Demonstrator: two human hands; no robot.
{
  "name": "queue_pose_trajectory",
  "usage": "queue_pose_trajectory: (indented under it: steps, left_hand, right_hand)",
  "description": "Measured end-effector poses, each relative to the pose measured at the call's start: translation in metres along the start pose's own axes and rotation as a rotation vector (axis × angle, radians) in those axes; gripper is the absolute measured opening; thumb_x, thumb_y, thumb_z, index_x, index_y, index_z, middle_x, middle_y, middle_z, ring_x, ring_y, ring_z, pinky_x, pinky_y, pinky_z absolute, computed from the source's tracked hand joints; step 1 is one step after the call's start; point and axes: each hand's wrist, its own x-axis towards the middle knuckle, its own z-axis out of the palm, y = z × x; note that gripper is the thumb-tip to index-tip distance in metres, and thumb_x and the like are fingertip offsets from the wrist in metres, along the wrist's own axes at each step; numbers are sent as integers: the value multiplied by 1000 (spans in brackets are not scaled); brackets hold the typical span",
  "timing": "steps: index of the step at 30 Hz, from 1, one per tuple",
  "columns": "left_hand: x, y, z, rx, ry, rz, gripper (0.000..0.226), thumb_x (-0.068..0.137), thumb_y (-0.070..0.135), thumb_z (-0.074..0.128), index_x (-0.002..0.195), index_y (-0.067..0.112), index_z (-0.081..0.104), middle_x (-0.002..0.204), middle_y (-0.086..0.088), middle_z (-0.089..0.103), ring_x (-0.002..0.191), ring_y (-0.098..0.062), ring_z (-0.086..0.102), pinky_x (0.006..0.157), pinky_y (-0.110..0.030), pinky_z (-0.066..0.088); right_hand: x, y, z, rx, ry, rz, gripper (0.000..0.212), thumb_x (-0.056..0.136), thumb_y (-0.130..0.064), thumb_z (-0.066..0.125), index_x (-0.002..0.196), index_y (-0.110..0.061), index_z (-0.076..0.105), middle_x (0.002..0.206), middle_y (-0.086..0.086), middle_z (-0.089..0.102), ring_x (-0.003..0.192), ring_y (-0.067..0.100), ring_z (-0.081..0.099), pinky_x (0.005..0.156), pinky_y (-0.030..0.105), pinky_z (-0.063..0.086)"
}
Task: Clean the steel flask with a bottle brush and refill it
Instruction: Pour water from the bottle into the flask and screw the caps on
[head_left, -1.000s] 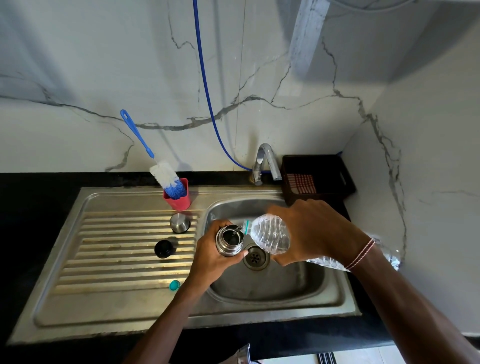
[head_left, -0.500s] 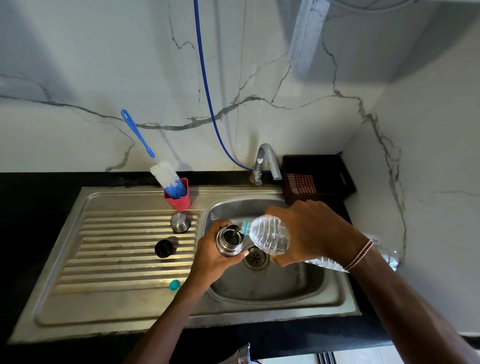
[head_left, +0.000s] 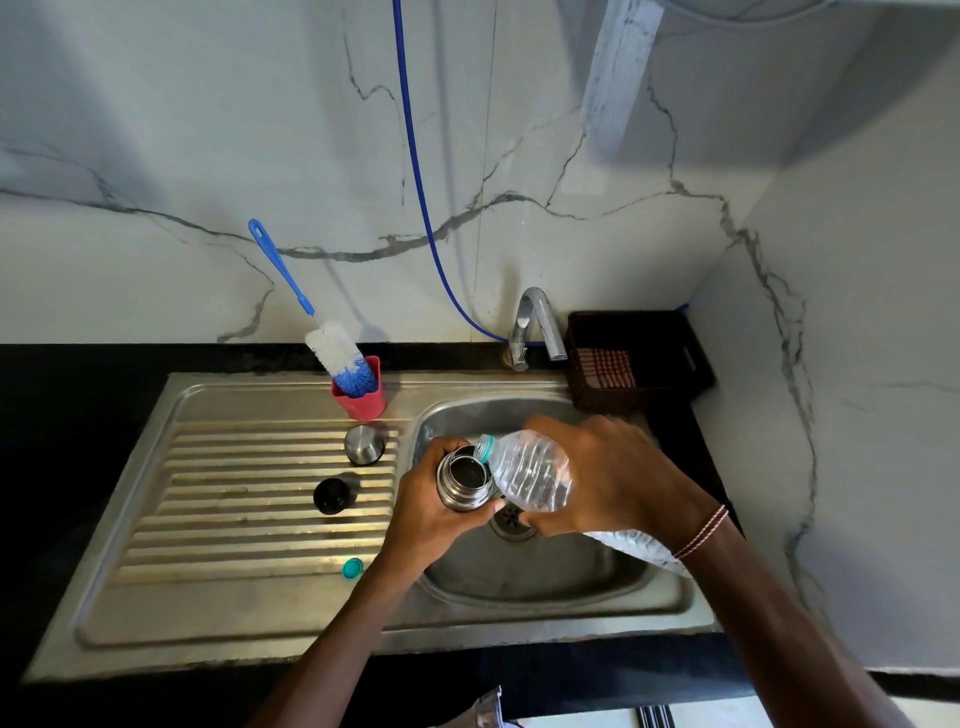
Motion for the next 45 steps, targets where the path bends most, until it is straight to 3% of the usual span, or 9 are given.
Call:
queue_pose_trajectory:
  steps: [6,13,20,25,30,36,40,45]
  left_hand:
    - [0,9,-2,2,21,28,67,63,37,93,119,27,57,108,16,71,102,-12,70,87,-19,52]
    - [-1,11,-3,3,47,17,68,62,37,93,118,23,58,105,13,71,100,-15,70,87,-26,54]
    - [-2,9,-5,2,67,-3,70,61,24,98,118,26,58,107,8,73,102,-19,71,88,-35,56]
    - [-4,14,-10,-29,88,-18,68,60,39,96,116,27,59,104,5,74,99,-19,71,86,-39,56]
    - [-6,16,-22,-48,133,-68,73,58,41,94,119,20,60,104,8,74,99,-14,71,88,-33,56]
    - [-7,18,-44,4,213,-75,70,59,22,101,116,23,61,102,13,75,95,-6,72,83,-18,52]
    - [-7,19,-63,43,270,-57,69,61,28,98,119,19,62,106,9,74,103,-14,72,87,-25,55]
    - [-5,19,-89,132,318,-32,65,61,22,100,114,24,62,104,12,74,100,-14,72,85,-27,56]
  right_hand:
    - [-8,0,20,144,128,53,87,55,-78,70,130,-39,49,96,-5,75,89,24,71,77,37,59]
    - [-14,-3,30,333,240,91,83,58,-75,75,129,-36,54,99,-11,75,88,16,72,79,33,58]
    - [-11,-10,55,515,309,125,83,60,-71,82,128,-35,53,100,-12,75,85,12,74,77,36,60]
    - [-6,-18,70,641,370,153,82,59,-67,86,126,-33,55,99,-13,74,85,12,74,77,38,60]
    - [3,-29,77,695,393,171,82,59,-64,87,127,-34,54,99,-15,74,86,8,74,79,37,61]
    - [20,-43,79,779,414,146,80,60,-63,88,126,-37,53,103,-19,74,89,3,73,80,36,61]
    - [32,-55,81,853,446,176,80,59,-63,90,124,-35,55,104,-20,73,92,2,73,84,39,61]
    - [47,-71,86,899,443,167,83,57,-63,89,126,-31,56,109,-20,72,99,2,71,92,43,58]
